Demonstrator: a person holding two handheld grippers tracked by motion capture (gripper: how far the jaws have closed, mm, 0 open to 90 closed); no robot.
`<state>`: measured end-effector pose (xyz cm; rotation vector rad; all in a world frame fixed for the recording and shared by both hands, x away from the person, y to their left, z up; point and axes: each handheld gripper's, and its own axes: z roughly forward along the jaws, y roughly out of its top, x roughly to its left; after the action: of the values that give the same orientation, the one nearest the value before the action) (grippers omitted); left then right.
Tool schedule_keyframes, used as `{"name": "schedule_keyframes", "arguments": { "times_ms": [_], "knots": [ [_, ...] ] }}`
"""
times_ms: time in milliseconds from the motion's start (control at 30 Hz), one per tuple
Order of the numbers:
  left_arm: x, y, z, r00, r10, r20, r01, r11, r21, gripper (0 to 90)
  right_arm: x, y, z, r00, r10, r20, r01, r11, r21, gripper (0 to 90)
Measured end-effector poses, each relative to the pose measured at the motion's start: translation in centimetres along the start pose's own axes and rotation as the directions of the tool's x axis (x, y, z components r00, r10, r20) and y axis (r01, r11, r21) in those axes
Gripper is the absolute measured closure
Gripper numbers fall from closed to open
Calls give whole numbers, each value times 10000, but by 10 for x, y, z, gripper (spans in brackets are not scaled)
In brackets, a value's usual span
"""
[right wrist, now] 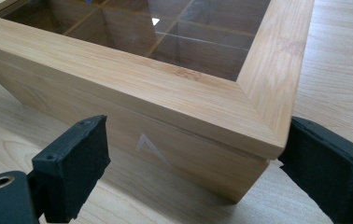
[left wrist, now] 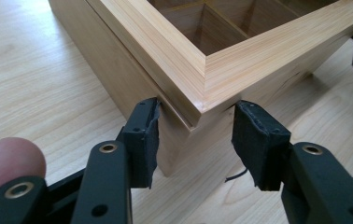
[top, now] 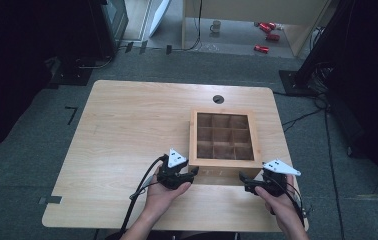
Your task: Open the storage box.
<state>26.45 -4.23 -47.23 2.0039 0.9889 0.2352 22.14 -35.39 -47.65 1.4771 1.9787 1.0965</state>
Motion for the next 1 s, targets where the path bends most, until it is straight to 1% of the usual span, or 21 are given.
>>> {"name": "schedule_keyframes", "arguments": {
  "times_ms": [267,333,367,400,433,467,633,767,800,900,933,1000],
  "knots": [
    [0,-1,0,10000,23,-14,-23,9999,-145,513,3,0,-1,9999,-108,122,109,9998,-139,86],
    [2,0,-1,9999,-147,59,148,9996,-252,520,2,-1,-2,9999,-158,40,159,9997,-164,86],
    [1,1,-1,9997,-218,68,220,9991,-356,522,2,-1,-2,9998,-168,62,168,9997,-155,86],
    [1,1,-1,9997,-218,68,220,9991,-356,526,1,-2,-1,9997,-201,102,203,9997,-158,86],
    [0,2,-3,9998,-194,56,197,9984,-538,532,1,-2,-1,9997,-189,128,191,9997,-165,86],
    [0,2,-3,9998,-161,72,165,9982,-570,536,0,-2,-1,9998,-167,122,169,9997,-172,86],
    [0,4,-4,10000,15,68,-11,9984,-568,538,1,-2,1,9997,-113,202,117,9997,-235,86],
    [-1,5,-6,9999,59,81,-54,9980,-632,537,2,1,-1,9994,-16,341,37,9981,-617,91],
    [-1,6,-6,9999,58,107,-50,9978,-658,537,2,2,-1,9991,36,419,-7,9975,-703,118],
    [-1,7,-7,9999,67,143,-57,9975,-709,536,3,4,-1,9973,160,721,-88,9950,-992,146],
    [-1,7,-7,9999,67,143,-57,9975,-709,536,3,5,-1,9968,175,777,-93,9945,-1047,147],
    [0,9,-8,9997,-1,260,22,9965,-830,533,5,6,0,9952,71,977,50,9925,-1223,167]
  ]
}}
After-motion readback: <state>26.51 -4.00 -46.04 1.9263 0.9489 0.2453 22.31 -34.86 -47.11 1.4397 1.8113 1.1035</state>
